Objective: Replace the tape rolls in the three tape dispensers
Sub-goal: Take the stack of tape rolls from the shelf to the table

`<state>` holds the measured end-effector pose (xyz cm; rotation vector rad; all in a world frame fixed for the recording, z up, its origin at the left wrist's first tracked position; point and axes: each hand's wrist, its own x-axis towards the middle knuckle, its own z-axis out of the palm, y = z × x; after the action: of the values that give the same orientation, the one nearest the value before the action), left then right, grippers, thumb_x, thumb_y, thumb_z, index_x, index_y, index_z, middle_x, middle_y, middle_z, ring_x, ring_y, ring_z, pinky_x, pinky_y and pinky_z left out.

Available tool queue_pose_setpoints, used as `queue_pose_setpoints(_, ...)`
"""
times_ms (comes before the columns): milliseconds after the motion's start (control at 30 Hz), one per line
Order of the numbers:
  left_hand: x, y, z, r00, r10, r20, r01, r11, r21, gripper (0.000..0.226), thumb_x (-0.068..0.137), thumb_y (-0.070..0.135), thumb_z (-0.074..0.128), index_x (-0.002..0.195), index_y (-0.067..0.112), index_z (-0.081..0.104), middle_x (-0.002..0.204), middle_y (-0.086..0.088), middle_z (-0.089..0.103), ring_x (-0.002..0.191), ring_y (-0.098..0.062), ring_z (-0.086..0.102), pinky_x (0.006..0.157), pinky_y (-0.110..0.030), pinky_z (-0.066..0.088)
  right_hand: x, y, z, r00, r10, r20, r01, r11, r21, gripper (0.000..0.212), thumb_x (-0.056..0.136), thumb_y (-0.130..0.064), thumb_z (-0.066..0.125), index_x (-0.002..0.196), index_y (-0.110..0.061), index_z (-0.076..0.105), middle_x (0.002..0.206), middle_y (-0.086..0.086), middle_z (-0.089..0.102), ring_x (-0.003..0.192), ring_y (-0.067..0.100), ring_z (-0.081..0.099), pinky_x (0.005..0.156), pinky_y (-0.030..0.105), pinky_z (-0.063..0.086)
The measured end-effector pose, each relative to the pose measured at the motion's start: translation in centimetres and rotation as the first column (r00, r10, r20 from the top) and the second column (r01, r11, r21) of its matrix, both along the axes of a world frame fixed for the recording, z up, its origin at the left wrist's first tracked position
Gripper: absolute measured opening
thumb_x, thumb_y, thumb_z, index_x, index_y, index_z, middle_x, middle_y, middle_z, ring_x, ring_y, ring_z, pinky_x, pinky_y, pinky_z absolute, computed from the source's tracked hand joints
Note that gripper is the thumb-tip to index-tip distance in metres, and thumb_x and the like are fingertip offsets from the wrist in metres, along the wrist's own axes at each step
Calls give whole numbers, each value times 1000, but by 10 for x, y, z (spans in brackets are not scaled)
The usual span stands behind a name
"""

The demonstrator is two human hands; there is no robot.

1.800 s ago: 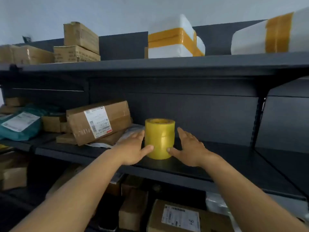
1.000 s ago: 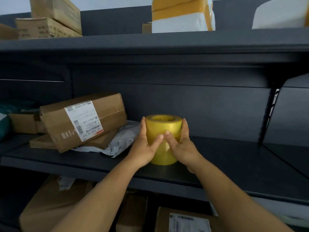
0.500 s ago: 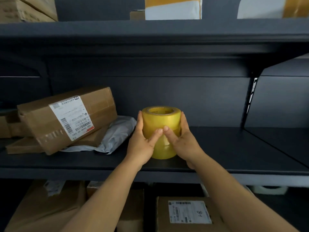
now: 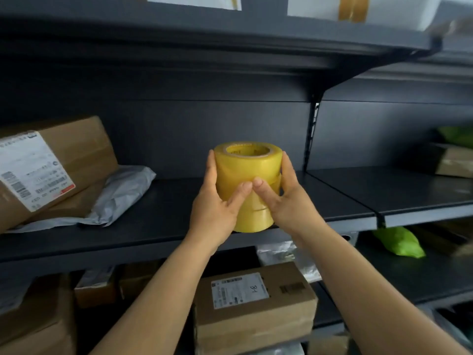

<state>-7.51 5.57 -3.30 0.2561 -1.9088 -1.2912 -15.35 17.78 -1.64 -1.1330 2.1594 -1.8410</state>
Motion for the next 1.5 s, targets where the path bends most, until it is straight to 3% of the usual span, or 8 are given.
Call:
queue_pose_setpoints(533,-3,281,-34,904,-427,36,426,904,30,95,70,64,64,143,56,4,137,27,38,105,20,41,85,-22,41,41,302,-42,915,-397,65,399,917,-17,89,76,-63,59,145,-52,3,134,-13,48,115,13,52,91,36,48)
queue_pose_setpoints(767,22,424,-58,785,-613,92,605,790,102,88,70,72,54,141,60,4,139,21,41,114,1,47,86,-27,45,95,448,-67,831,-542,123,548,836,-21,86,79,-61,58,145,-52,4,129,-20,48,111,6,52,92,33,47)
queue_pose_setpoints(833,28,460,-63,750,-654,99,646,756,108,85,73,73,50,142,58,2,127,28,42,107,7,47,81,-22,43,112,483,-71,812,-574,106,581,813,-50,79,81,-56,57,145,-48,10,117,-30,52,100,-7,55,80,16,49)
queue_pose_setpoints(900,34,494,-69,700,-707,105,696,707,126,84,76,72,49,144,56,2,121,31,43,109,4,48,87,-28,45,127,513,-76,779,-621,82,626,778,-52,73,83,-52,54,143,-47,13,108,-37,52,93,-15,55,69,5,45)
queue_pose_setpoints(1100,45,579,-92,486,-864,136,845,503,178,79,79,63,51,144,56,6,130,24,47,117,-5,50,94,-33,45,173,587,-102,601,-784,155,796,604,-30,59,83,-57,53,124,-72,14,116,-35,51,102,-7,55,90,33,48)
queue_pose_setpoints(1300,53,649,-121,257,-949,184,904,304,301,77,79,61,52,140,61,5,115,31,48,98,9,51,73,-16,44,209,641,-128,399,-890,222,913,407,-10,63,84,-54,57,134,-63,19,117,-32,53,107,1,57,93,43,50)
queue_pose_setpoints(1400,59,679,-130,140,-966,218,918,210,338,64,83,59,51,126,72,5,119,26,45,99,4,50,81,-24,45,225,660,-136,276,-928,248,956,293,32,56,85,-57,55,124,-72,18,108,-42,52,100,-7,58,82,32,53)
queue_pose_setpoints(1500,65,711,-138,42,-972,232,934,121,336,62,85,56,50,126,71,7,113,30,46,100,3,52,80,-27,48,241,682,-145,164,-946,281,980,189,66,66,85,-58,53,136,-62,11,129,-27,47,111,5,55,89,42,53)
